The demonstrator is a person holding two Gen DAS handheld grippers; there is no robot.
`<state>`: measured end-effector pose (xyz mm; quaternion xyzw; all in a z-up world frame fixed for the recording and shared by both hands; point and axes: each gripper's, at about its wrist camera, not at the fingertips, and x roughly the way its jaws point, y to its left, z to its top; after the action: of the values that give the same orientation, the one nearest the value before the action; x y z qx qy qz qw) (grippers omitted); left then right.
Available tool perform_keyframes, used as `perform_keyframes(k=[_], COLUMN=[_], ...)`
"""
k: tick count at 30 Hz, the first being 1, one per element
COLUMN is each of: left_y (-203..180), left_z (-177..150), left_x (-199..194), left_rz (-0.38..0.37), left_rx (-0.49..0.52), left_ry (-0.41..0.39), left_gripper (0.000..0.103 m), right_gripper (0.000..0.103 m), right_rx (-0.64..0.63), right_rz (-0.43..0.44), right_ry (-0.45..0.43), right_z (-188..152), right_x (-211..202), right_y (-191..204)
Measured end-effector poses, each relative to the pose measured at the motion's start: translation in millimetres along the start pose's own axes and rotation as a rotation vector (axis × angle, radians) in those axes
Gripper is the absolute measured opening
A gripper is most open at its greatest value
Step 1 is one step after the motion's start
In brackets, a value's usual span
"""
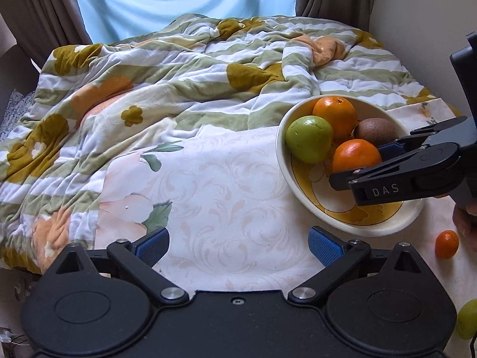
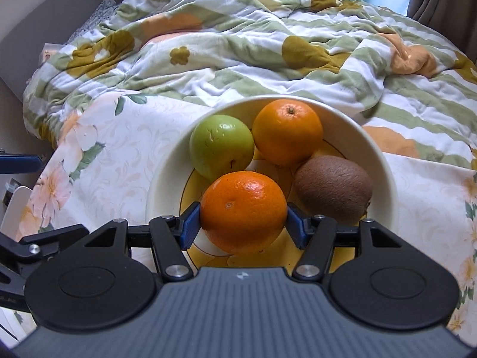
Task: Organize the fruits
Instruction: 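Release the green apple and orange into the bowl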
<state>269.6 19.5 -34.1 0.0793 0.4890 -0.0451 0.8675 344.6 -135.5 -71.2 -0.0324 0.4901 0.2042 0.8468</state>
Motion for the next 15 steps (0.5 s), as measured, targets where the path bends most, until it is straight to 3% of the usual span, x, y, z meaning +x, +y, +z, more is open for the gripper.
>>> perform_keyframes(k=[2, 5, 6, 15], left_y=[-1, -4, -5, -7], left_z=[-1, -1, -1, -2], left_x=[1, -1, -2, -22], left_rz=[-0.002, 0.011, 0.013, 0.057], left_rx=[0.003, 0.019, 0.023, 0.026], left_ry=[0.002, -0.002, -0.006, -0.026], left_gripper=[0.101, 0.101, 0.101, 0.101], right_gripper=[0.078, 0.101, 0.103, 0.103], right_rx=[-0.008, -0.039, -0.044, -0.006], right_rz=[-0.003, 0.008, 0.007, -0.035], right_ry=[-0.01, -0.047, -0.06, -0.09], right_z=[-1, 1, 1, -1], right_x=[2, -4, -8, -39], right_y=[0, 4, 5, -3])
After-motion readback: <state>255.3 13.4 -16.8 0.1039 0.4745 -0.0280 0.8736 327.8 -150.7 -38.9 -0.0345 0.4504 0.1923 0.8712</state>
